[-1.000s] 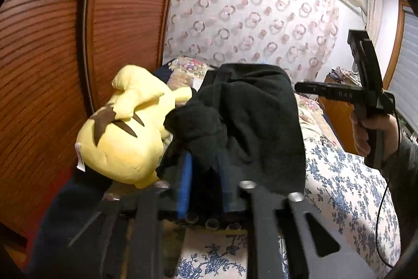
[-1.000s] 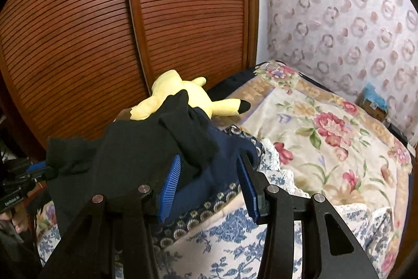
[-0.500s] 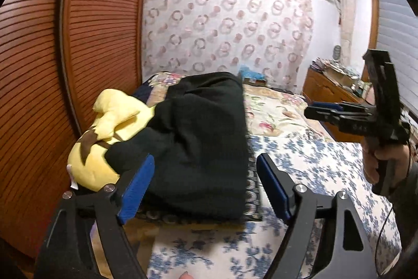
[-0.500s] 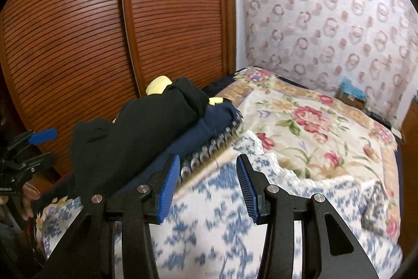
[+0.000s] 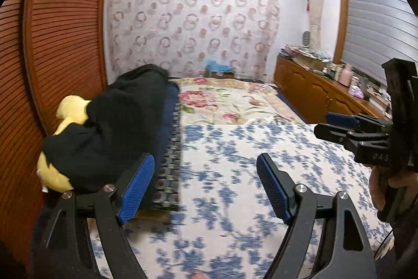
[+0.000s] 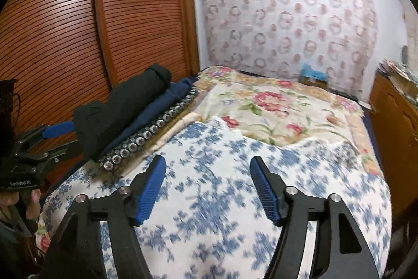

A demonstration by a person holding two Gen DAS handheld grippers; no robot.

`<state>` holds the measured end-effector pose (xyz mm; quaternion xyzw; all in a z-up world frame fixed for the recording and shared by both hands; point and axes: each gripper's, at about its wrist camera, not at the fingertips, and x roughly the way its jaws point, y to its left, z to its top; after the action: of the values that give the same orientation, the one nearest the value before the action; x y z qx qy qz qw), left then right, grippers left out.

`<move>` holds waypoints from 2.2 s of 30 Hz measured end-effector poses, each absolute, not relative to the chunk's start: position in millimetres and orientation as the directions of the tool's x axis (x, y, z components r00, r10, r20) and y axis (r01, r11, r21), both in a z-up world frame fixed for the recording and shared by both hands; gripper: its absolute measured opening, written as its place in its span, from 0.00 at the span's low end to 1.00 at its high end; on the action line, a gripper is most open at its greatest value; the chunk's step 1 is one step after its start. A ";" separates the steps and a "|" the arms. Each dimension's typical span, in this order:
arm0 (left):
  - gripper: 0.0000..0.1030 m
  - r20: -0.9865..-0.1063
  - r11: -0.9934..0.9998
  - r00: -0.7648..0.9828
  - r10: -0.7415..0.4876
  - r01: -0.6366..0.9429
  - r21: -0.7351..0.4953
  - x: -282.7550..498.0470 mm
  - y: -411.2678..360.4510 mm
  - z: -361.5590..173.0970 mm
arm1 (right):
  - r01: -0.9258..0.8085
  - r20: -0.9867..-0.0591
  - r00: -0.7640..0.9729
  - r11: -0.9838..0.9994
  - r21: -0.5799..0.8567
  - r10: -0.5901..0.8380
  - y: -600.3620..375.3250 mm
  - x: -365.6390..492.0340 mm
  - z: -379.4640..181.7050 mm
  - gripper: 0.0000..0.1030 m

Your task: Fold small clothes

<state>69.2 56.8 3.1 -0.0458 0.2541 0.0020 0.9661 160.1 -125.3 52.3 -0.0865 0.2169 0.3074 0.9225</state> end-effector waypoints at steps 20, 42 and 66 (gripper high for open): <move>0.83 -0.394 0.997 0.915 -0.081 0.073 -0.037 45.3 -18.7 63.9 | -0.398 -0.273 0.881 0.917 0.011 0.386 -183.3 22.2 84.0 0.81; 0.83 -0.380 0.998 0.923 -0.051 0.055 0.001 35.5 -34.7 62.0 | -0.330 -0.222 0.920 0.944 0.000 0.322 -185.3 -4.7 78.2 0.81; 0.83 -0.377 0.999 0.925 -0.050 0.050 -0.011 35.0 -29.1 61.6 | -0.337 -0.226 0.917 0.941 0.000 0.328 -198.9 -1.6 79.2 0.81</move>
<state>35.0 -29.1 61.6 -0.0004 0.1923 -0.0256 0.9810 -1.6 -198.9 79.2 -0.0195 0.1119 0.1699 0.9789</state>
